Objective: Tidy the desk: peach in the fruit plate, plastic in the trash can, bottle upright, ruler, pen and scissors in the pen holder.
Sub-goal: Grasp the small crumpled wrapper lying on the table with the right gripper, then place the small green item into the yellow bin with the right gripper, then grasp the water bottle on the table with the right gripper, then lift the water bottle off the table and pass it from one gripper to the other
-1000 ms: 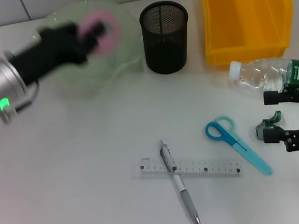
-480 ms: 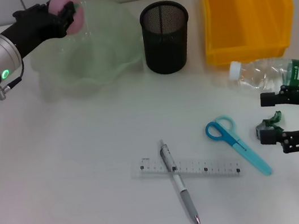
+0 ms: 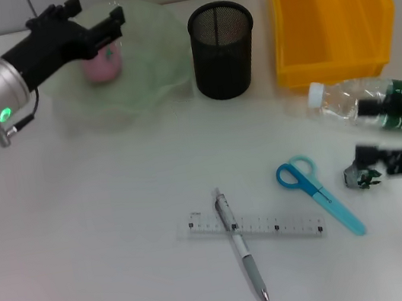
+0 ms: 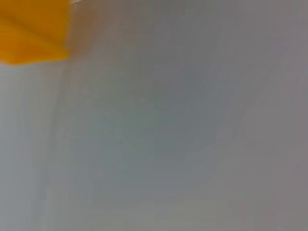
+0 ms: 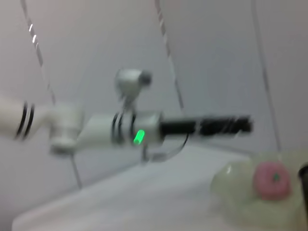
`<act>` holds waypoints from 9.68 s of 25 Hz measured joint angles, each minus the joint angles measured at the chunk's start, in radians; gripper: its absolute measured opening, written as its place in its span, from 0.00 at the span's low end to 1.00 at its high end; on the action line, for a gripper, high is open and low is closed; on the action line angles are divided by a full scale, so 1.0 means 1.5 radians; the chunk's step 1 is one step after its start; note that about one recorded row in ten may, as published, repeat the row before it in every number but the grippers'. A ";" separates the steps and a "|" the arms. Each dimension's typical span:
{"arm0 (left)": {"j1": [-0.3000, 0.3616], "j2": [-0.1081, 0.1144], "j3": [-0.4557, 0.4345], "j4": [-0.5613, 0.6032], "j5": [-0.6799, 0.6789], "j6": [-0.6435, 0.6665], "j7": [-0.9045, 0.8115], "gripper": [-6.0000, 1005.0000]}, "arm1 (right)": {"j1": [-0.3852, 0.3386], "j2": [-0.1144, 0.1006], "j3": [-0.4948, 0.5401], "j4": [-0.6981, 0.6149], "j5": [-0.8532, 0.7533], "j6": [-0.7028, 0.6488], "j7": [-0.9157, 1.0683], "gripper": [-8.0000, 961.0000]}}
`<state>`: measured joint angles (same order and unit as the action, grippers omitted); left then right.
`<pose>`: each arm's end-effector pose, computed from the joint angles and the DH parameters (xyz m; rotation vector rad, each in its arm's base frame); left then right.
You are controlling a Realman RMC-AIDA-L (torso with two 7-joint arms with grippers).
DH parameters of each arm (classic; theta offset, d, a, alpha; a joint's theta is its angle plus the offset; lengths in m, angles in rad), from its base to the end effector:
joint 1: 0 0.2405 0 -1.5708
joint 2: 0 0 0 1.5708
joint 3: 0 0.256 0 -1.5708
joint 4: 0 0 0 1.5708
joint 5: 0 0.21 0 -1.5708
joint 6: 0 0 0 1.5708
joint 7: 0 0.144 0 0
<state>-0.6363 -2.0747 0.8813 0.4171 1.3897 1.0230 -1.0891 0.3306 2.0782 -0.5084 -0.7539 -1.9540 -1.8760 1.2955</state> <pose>-0.2469 0.4082 -0.0107 -2.2142 -0.5997 -0.7788 0.2952 0.2584 0.0443 -2.6311 0.5850 0.9481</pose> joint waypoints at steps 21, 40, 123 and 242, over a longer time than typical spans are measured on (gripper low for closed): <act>0.170 0.009 0.065 0.060 0.128 0.356 0.086 0.83 | 0.123 -0.001 -0.342 -0.598 -0.396 -0.098 0.507 0.85; 0.166 0.007 0.070 0.058 0.129 0.328 0.068 0.83 | 0.146 0.003 -0.558 -0.401 -0.459 0.128 0.356 0.85; 0.177 0.007 0.069 0.051 0.129 0.318 0.076 0.83 | 0.183 -0.038 -0.367 -0.516 -0.470 0.044 0.469 0.86; 0.044 -0.004 0.109 -0.159 -0.117 0.543 0.003 0.83 | -0.021 0.004 -0.282 -0.101 0.232 0.048 0.005 0.79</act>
<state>-0.5701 -2.0806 1.0446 0.1780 1.2140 1.8382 -1.0841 0.2988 2.0847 -0.9310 -0.9050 -1.6056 -1.8047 1.3023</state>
